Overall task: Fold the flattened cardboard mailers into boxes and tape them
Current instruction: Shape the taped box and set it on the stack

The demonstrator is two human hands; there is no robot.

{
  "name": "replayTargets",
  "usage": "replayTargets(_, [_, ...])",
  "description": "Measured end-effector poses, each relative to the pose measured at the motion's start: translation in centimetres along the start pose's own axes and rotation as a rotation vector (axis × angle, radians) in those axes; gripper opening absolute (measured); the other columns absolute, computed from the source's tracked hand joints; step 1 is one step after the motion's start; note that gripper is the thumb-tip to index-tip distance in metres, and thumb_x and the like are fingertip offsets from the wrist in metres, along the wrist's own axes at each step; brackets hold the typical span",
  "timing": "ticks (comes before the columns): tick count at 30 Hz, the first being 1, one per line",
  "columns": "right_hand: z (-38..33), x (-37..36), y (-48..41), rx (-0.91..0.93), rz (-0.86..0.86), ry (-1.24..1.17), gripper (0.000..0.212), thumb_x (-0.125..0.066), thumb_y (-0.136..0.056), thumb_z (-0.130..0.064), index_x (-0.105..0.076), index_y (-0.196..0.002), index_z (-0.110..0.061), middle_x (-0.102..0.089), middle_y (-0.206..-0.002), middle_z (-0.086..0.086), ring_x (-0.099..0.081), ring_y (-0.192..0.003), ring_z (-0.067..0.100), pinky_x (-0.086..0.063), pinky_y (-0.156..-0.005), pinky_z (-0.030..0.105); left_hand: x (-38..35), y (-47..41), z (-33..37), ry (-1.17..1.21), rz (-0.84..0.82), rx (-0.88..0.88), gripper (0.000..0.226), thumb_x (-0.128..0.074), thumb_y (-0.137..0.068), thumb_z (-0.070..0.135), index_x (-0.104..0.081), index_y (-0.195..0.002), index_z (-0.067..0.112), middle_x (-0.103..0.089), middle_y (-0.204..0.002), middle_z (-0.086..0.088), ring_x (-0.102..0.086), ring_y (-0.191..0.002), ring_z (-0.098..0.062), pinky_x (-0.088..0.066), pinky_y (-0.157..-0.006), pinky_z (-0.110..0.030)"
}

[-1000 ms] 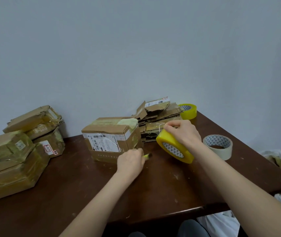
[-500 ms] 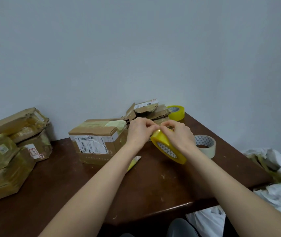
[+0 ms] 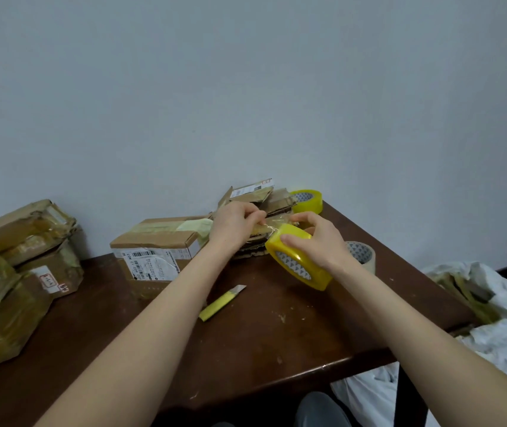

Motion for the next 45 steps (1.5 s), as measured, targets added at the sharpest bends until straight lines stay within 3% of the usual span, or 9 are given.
replayTargets(3, [0.8,0.1,0.4,-0.009,0.04,0.082,0.043,-0.071,-0.081,-0.041,-0.056,-0.12,-0.032,-0.059,-0.105,-0.005,-0.057,-0.104,0.018,-0.047,-0.083,0.034,0.5,0.2,-1.5,0.111,0.043,0.056,0.023,-0.057,-0.093,0.025,-0.069,-0.074,0.021,-0.065,-0.07,0.005,-0.048,-0.05,-0.008,-0.042,-0.058,-0.025])
replayTargets(9, [-0.3,-1.9,1.7,0.102,0.053,0.489,0.046,-0.065,-0.086,-0.047,-0.046,-0.126,-0.037,-0.062,-0.127,-0.007,-0.058,-0.116,0.021,-0.047,-0.082,0.035,-1.6,1.7,-3.2,0.054,0.042,0.093,0.024,-0.049,-0.096,0.015,-0.072,-0.101,0.02,-0.071,-0.092,0.003,-0.052,-0.059,-0.003,-0.042,-0.057,-0.02])
replayTargets(16, [1.1,-3.9,2.1,0.124,-0.057,0.663,0.051,-0.064,-0.086,-0.048,-0.04,-0.129,-0.034,-0.057,-0.131,-0.006,-0.056,-0.117,0.02,-0.046,-0.087,0.035,-2.9,4.1,-4.6,0.063,0.059,0.134,0.026,-0.05,-0.095,0.012,-0.069,-0.112,0.02,-0.066,-0.116,0.001,-0.059,-0.104,-0.014,-0.041,-0.084,-0.021])
replayTargets(20, [2.4,-6.1,2.1,0.045,-0.188,0.789,0.048,-0.063,-0.087,-0.047,-0.046,-0.129,-0.032,-0.048,-0.136,-0.002,-0.046,-0.126,0.023,-0.038,-0.1,0.039,0.7,4.7,-4.9,0.029,0.135,0.071,0.025,-0.048,-0.097,0.016,-0.069,-0.11,0.021,-0.066,-0.11,0.002,-0.055,-0.079,-0.004,-0.041,-0.071,-0.019])
replayTargets(28, [-8.3,-10.8,0.1,0.186,0.018,0.218,0.031,-0.046,-0.1,-0.031,-0.057,-0.127,-0.021,-0.058,-0.125,-0.002,-0.056,-0.113,0.019,-0.047,-0.089,0.035,15.0,5.4,-11.5,-0.165,0.598,0.138,0.026,-0.042,-0.098,0.015,-0.065,-0.108,0.022,-0.061,-0.112,0.003,-0.05,-0.111,-0.016,-0.039,-0.083,-0.026])
replayTargets(32, [-12.8,-15.7,-1.6,0.22,-0.091,0.229,0.056,-0.036,-0.102,-0.039,-0.026,-0.151,-0.013,-0.029,-0.156,0.003,-0.027,-0.144,0.02,-0.03,-0.112,0.039,15.6,2.4,-18.9,-0.228,0.387,0.326,0.035,-0.041,-0.097,0.022,-0.055,-0.128,0.018,-0.056,-0.132,-0.003,-0.049,-0.122,-0.023,-0.044,-0.097,-0.042])
replayTargets(38, [-11.5,-22.0,-1.8,0.069,-0.227,0.38,0.072,-0.026,-0.102,-0.047,0.0,-0.154,-0.004,0.01,-0.162,0.01,0.013,-0.148,0.022,-0.003,-0.119,0.034,11.1,0.2,-23.7,-0.242,-0.022,0.46,0.057,-0.033,-0.096,0.053,-0.041,-0.141,0.017,-0.045,-0.145,-0.009,-0.045,-0.128,-0.03,-0.036,-0.102,-0.041])
replayTargets(42, [-10.2,-21.4,-2.6,-0.074,-0.139,0.153,0.073,-0.033,-0.103,-0.042,0.007,-0.153,-0.006,0.012,-0.162,0.01,-0.004,-0.149,0.028,-0.02,-0.116,0.039,11.9,0.4,-23.5,-0.371,-0.034,0.49,0.048,-0.035,-0.092,0.058,-0.054,-0.099,0.014,-0.06,-0.107,-0.009,-0.055,-0.1,-0.03,-0.042,-0.084,-0.037])
replayTargets(45, [-8.0,-22.3,-3.0,-0.254,-0.153,-0.111,0.074,-0.039,-0.1,-0.045,-0.002,-0.154,-0.011,-0.02,-0.159,0.013,-0.036,-0.137,0.035,-0.036,-0.11,0.046,13.1,2.0,-24.1,-0.358,-0.055,0.568,0.049,-0.038,-0.091,0.06,-0.05,-0.074,0.016,-0.054,-0.089,-0.005,-0.052,-0.087,-0.026,-0.039,-0.075,-0.032])
Point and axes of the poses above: each hand's wrist, its own y-axis away from the middle knuckle, its own x-axis out of the back of the hand, z = x × y, the point moved 10 cm from there along -y, towards the middle knuckle
